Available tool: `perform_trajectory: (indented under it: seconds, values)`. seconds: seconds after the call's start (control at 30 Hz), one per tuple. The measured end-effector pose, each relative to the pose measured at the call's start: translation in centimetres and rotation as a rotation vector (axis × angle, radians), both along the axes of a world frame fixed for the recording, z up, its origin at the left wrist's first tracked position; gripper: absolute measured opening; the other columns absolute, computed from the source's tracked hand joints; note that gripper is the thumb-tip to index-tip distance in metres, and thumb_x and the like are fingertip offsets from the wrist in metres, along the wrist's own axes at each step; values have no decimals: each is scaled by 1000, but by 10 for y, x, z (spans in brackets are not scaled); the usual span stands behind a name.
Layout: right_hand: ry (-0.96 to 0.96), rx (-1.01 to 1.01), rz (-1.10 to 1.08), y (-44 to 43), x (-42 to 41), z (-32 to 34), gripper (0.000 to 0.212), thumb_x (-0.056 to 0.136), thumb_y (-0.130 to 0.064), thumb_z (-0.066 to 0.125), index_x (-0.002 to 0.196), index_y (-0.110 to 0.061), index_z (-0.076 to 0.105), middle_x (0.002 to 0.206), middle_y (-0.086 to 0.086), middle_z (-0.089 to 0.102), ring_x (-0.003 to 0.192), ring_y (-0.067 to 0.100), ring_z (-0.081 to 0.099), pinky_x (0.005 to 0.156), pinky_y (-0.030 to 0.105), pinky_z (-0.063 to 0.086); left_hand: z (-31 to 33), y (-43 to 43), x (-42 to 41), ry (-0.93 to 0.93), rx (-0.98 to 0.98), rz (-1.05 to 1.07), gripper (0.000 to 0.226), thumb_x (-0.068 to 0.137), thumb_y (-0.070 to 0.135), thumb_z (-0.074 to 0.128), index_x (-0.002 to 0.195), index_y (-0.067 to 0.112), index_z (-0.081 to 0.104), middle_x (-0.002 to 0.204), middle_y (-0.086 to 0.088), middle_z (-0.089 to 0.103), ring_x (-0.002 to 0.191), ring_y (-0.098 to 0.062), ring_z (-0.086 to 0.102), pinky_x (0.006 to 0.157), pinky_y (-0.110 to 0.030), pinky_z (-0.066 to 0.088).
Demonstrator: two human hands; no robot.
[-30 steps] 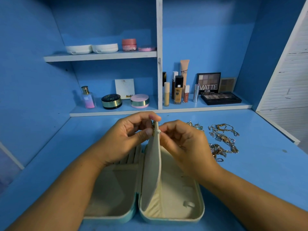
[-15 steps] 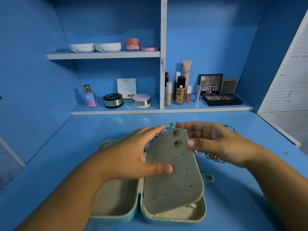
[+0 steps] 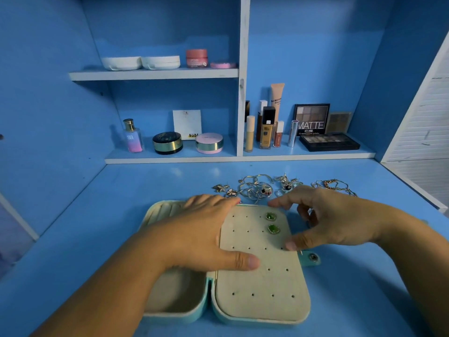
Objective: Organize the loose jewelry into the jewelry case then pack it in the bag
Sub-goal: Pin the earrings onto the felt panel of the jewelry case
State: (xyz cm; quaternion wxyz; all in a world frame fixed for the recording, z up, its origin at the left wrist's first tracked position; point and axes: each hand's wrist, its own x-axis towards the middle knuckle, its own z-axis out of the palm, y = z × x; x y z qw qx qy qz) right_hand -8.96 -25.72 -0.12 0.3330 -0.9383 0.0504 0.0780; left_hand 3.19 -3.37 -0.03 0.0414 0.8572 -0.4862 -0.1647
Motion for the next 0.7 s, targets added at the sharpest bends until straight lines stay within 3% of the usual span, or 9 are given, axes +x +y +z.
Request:
perform_trajectory:
  seconds: [0.13, 0.23, 0.3, 0.4, 0.57, 0.7]
  values:
    - [-167, -47, -123, -8, 4, -1, 42, 71, -59, 66, 109, -43, 64, 99, -19, 53, 76, 0, 50, 69, 16, 40, -2, 0, 1, 8, 0, 5, 113, 61, 85, 51, 151, 41, 0, 155, 21, 9, 143, -3, 3, 117, -28, 10]
    - [-385, -210, -351, -25, 12, -12, 15, 86, -37, 65, 101, -37, 66, 95, -14, 55, 68, 8, 50, 58, 16, 37, -1, 0, 1, 23, -13, 12, 110, 60, 85, 51, 150, 43, 3, 154, 21, 12, 142, -4, 6, 117, -30, 12]
    - [-417, -334, -446, -38, 16, -20, 17, 91, -25, 60, 106, -30, 66, 95, -12, 52, 70, 8, 49, 57, 18, 34, 0, 0, 1, 25, -32, 15, 107, 61, 83, 53, 149, 44, 6, 154, 20, 15, 140, -4, 9, 116, -28, 12]
    - [-388, -414, -493, -53, 18, -26, 21, 92, -20, 59, 110, -24, 67, 100, -5, 50, 85, 14, 46, 71, 25, 35, 0, -1, 1, 17, -55, 12, 102, 64, 81, 55, 148, 45, 10, 151, 19, 21, 137, -4, 14, 112, -26, 14]
    - [-370, -431, -416, -52, 20, -29, 15, 89, -24, 63, 98, -31, 71, 101, -2, 53, 100, 19, 43, 80, 30, 36, -3, -1, 3, 13, -63, 21, 101, 62, 83, 56, 146, 49, 12, 148, 19, 25, 136, -7, 18, 111, -27, 17]
    - [-365, -427, -327, -42, 21, -28, 7, 84, -31, 67, 88, -31, 73, 98, -5, 56, 100, 18, 46, 83, 31, 40, -3, -2, 3, 9, -57, 20, 101, 61, 83, 55, 145, 49, 13, 147, 20, 26, 135, -6, 18, 110, -27, 18]
